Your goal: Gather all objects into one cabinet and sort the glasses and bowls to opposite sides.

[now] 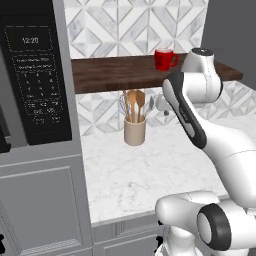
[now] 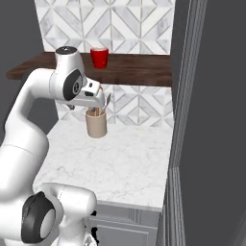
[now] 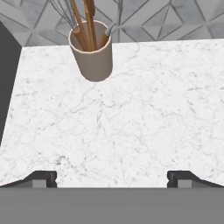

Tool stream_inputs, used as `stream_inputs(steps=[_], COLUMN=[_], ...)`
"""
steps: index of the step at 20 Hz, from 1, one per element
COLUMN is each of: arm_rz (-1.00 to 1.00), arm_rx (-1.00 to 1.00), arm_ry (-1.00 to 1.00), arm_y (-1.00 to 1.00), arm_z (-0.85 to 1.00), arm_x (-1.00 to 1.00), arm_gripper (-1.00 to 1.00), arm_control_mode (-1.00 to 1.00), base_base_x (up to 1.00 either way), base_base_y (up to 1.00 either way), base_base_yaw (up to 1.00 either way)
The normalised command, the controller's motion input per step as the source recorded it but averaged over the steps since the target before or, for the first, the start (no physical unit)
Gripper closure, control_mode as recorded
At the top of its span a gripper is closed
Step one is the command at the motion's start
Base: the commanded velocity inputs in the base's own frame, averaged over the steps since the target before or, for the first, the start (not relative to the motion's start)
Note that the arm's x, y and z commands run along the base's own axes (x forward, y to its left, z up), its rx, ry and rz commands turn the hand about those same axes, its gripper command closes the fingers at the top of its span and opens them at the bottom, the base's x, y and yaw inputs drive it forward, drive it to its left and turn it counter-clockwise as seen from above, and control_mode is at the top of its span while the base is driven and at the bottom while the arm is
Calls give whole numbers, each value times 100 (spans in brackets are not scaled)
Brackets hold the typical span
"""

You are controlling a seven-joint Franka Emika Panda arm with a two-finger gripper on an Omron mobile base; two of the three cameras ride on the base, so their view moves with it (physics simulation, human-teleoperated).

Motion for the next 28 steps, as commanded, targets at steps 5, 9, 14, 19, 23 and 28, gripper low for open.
stream_inputs(steps=[5, 9, 14, 19, 23, 28], arm_rz=[0, 0, 6, 22, 22, 25], arm_rx=[0, 0, 7, 25, 13, 6], arm_ry=[0, 0, 0, -3, 0, -15], arm_y=[0, 0, -21, -60, -18, -1], arm_z=[0, 0, 4, 59, 97, 100], arm_x=[0, 0, 6, 0, 6, 3], arm_gripper=[-100, -100, -100, -100, -100, -100], arm_control_mode=[100, 100, -100, -100, -100, -100], base_base_x=[10, 0, 0, 0, 0, 0], base_base_y=[0, 0, 0, 0, 0, 0], base_base_yaw=[0, 0, 0, 0, 0, 0])
